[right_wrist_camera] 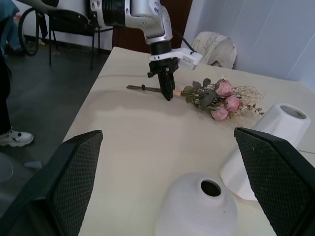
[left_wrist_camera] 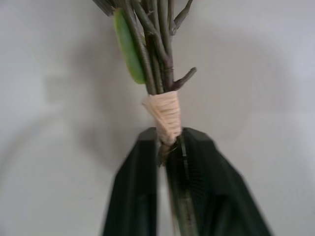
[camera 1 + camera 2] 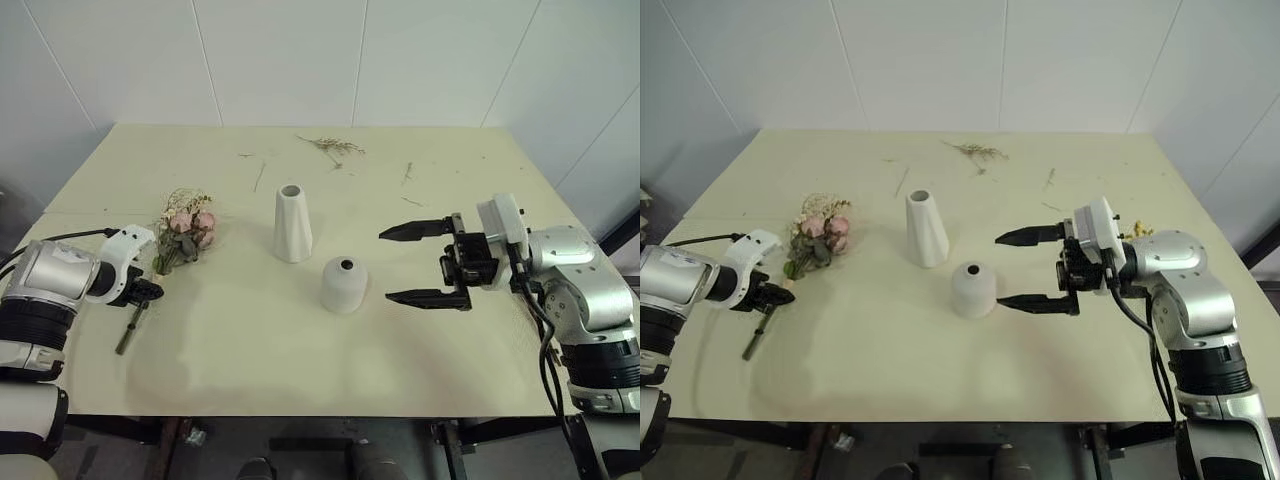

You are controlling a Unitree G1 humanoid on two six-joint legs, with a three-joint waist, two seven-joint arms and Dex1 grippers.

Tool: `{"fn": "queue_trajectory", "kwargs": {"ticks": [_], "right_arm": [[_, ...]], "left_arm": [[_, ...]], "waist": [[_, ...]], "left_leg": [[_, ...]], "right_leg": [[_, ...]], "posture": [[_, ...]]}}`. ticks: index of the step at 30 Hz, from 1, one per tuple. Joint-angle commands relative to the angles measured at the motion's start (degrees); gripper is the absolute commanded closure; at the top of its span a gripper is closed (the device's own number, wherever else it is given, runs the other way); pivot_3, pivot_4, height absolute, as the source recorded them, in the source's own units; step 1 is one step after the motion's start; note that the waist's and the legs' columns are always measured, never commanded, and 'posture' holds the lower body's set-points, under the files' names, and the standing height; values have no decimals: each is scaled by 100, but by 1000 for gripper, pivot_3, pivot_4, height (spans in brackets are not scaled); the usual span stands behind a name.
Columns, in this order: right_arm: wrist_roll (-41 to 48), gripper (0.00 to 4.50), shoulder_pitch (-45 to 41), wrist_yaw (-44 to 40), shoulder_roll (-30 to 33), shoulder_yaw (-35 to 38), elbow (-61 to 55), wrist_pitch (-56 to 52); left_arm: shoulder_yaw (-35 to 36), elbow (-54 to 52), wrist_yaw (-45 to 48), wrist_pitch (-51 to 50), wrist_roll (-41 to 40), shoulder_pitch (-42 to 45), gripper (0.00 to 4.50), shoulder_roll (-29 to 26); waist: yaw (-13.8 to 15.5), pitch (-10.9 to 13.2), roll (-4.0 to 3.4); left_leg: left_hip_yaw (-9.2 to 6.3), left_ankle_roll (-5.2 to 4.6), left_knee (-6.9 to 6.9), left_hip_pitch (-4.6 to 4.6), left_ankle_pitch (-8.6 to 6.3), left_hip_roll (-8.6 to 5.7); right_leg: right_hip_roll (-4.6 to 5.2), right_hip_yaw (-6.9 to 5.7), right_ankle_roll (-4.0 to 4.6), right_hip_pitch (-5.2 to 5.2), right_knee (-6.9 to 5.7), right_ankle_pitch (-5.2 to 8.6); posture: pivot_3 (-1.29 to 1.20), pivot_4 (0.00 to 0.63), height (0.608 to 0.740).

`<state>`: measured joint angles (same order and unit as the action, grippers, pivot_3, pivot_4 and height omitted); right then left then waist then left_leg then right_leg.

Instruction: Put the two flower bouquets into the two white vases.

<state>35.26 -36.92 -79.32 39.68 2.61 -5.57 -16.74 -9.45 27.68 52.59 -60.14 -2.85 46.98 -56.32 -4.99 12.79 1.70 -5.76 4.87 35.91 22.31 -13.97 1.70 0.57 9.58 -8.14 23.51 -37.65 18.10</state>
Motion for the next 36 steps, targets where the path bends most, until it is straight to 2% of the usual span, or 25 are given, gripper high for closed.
{"fn": "queue_trajectory", "kwargs": {"ticks": [1,5,12,14,21,24,30,33,36], "right_arm": [[348,0,-18,205,95,332,-472,-191],[299,0,186,187,286,461,-529,-203],[-36,0,474,41,815,806,100,112],[-124,0,580,-9,945,860,255,231],[-209,0,728,143,1123,1084,293,364],[-259,0,725,191,1142,1108,380,415],[-282,0,778,335,1086,1098,322,420],[-289,0,766,409,1064,1090,324,422],[-283,0,773,484,1043,1083,307,420]], "left_arm": [[130,444,-50,128,-15,-159,4499,51],[448,726,-95,246,-176,-138,4499,171],[1778,1066,130,1735,-937,85,4499,497],[1934,1191,227,1815,-1057,213,4499,455],[2843,746,828,2541,-2102,568,4499,764],[3147,679,715,2961,-2421,841,4499,1093],[3669,112,533,3667,-3281,1266,4499,2149],[3686,3,385,4064,-3446,1391,4499,2684],[3738,334,184,4736,-3448,1592,4499,3148]], "waist": [[1,-1,-1],[15,-3,-3],[80,-1,1],[81,-1,4],[54,-1,4],[61,-1,4],[53,-2,5],[64,-1,5],[49,-1,6]], "left_leg": [[0,0,-1,0,0,0],[0,0,2,-6,0,0],[-1,-2,11,1,3,-2],[0,-1,12,8,3,-2],[-1,1,-12,15,-2,-1],[-1,2,-11,17,-3,-1],[0,3,3,17,-3,-2],[0,3,6,18,-3,-2],[0,3,10,17,-3,-3]], "right_leg": [[0,0,0,0,0,0],[0,0,1,-5,-2,0],[1,-2,-2,-7,4,-2],[3,-2,-7,-7,17,-6],[6,-2,-7,6,24,-5],[8,-3,-8,6,26,-4],[7,-3,-11,2,22,-6],[8,-2,-16,0,24,-9],[8,-1,-18,-1,23,-11]], "posture": [[0,150,740],[0,150,740],[0,150,740],[0,150,740],[0,150,740],[0,150,740],[0,150,740],[0,150,740],[0,150,740]]}}
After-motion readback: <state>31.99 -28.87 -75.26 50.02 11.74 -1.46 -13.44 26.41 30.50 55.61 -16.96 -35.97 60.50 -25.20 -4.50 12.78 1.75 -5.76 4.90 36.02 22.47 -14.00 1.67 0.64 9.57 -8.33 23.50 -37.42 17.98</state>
